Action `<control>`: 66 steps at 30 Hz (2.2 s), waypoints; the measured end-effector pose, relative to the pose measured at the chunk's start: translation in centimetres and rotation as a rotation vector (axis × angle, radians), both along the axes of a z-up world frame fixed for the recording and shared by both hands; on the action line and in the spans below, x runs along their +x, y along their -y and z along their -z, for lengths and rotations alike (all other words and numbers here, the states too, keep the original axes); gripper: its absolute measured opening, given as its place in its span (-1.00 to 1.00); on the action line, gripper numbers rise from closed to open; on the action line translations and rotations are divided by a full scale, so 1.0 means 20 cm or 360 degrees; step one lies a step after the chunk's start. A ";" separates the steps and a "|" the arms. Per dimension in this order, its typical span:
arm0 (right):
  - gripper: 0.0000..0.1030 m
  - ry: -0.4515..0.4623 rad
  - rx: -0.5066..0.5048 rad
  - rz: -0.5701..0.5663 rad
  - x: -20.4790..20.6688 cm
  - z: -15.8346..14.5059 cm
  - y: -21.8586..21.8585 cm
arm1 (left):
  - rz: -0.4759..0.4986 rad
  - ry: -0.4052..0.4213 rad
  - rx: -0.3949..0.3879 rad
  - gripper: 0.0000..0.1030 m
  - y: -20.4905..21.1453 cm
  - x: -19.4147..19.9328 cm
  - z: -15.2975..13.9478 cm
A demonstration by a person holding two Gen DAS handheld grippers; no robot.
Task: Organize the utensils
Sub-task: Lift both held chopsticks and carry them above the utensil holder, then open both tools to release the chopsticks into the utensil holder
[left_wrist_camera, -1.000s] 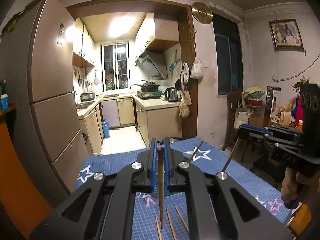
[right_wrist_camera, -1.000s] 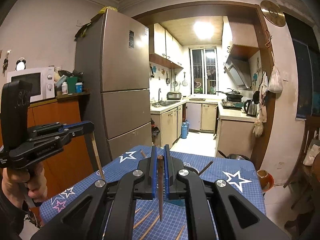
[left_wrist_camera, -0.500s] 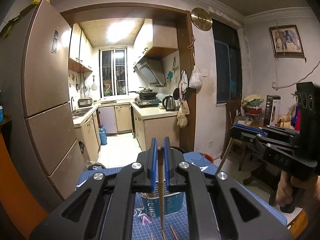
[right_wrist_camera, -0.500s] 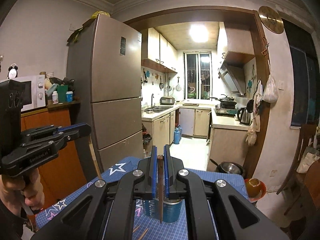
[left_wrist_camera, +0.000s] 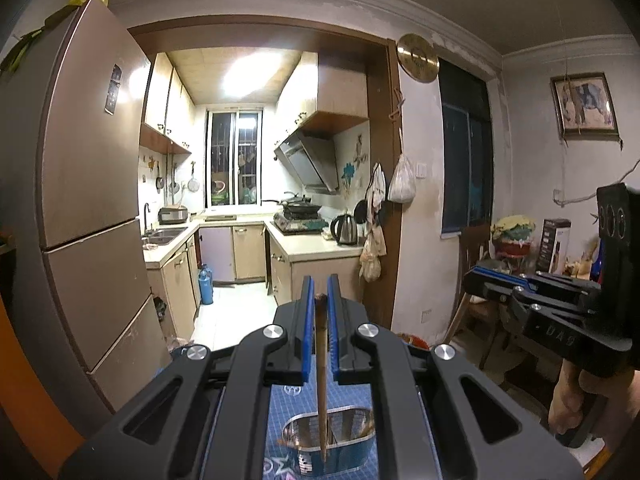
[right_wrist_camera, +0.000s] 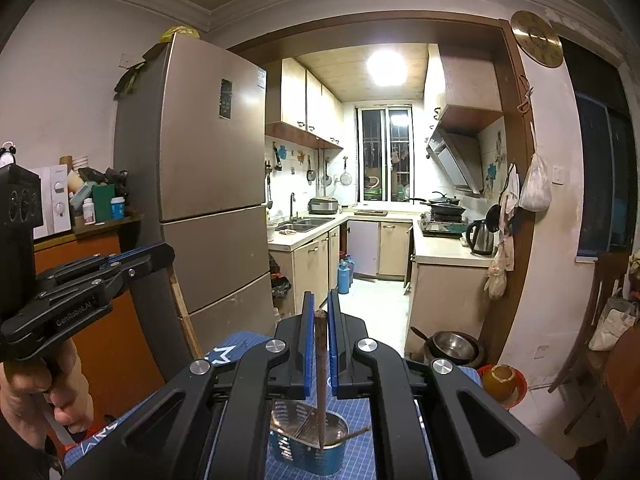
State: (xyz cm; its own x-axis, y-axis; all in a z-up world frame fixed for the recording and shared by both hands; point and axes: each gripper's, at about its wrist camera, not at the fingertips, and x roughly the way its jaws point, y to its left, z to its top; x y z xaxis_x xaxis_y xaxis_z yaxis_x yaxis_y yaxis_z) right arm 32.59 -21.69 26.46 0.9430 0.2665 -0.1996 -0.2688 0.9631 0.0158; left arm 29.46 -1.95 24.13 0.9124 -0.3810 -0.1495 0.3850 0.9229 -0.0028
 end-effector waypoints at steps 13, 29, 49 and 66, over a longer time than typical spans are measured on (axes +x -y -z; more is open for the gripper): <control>-0.86 -0.0061 0.0020 0.0002 0.24 0.10 0.02 | -0.0023 0.0013 -0.0035 -0.90 0.02 0.21 0.11; -0.86 -0.0154 0.0023 -0.0016 0.41 0.30 -0.03 | -0.0017 -0.0045 -0.0057 -0.90 0.02 0.37 0.25; -0.73 -0.0181 0.0038 -0.0035 0.42 0.40 -0.03 | 0.0001 -0.0089 -0.0051 -0.87 0.03 0.44 0.33; -0.38 -0.0110 0.0057 -0.0020 0.26 0.35 0.01 | -0.0031 -0.0031 -0.0055 -0.08 0.00 0.29 0.30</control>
